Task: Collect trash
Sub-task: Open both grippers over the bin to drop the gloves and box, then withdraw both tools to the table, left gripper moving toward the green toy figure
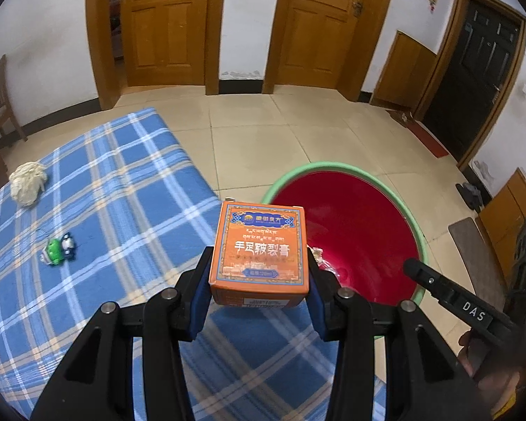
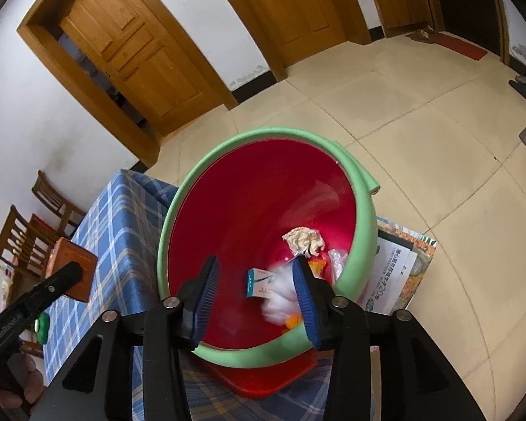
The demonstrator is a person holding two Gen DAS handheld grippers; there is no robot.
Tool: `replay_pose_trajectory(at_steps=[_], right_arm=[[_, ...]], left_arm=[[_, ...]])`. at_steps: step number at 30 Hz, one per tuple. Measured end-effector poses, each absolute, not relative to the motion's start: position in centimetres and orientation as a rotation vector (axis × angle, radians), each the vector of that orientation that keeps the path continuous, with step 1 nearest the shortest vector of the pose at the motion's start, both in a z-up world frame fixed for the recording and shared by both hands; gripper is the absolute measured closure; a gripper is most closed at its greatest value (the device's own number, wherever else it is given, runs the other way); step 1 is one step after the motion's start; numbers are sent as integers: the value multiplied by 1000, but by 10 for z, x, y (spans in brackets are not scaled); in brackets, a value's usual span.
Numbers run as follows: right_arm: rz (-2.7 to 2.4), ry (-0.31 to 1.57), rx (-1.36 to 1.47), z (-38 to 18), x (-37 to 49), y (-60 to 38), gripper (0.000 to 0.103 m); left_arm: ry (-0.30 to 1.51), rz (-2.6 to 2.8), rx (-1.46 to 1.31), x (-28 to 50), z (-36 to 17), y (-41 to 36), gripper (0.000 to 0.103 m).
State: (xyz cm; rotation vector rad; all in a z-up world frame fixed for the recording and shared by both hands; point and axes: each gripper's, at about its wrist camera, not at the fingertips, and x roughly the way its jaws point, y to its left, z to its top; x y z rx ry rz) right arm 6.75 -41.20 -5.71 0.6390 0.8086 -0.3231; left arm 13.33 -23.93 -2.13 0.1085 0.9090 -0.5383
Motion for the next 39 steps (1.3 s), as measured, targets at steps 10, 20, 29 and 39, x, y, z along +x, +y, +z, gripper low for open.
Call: replay_pose_trajectory(at_steps=[10, 20, 29, 39], right_arm=[[-355, 773, 627, -47, 54, -424, 57], [-389, 765, 649, -49, 44, -439, 57], [-391, 764, 657, -50, 43, -441, 57], [-374, 769, 644, -48, 46, -433, 57]], left_arm=[[925, -605, 153, 129, -32, -273, 56], [938, -684, 196, 122, -43, -309, 53], [934, -666, 192, 125, -41, -306, 44], [916, -548, 146, 144, -33, -258, 44]])
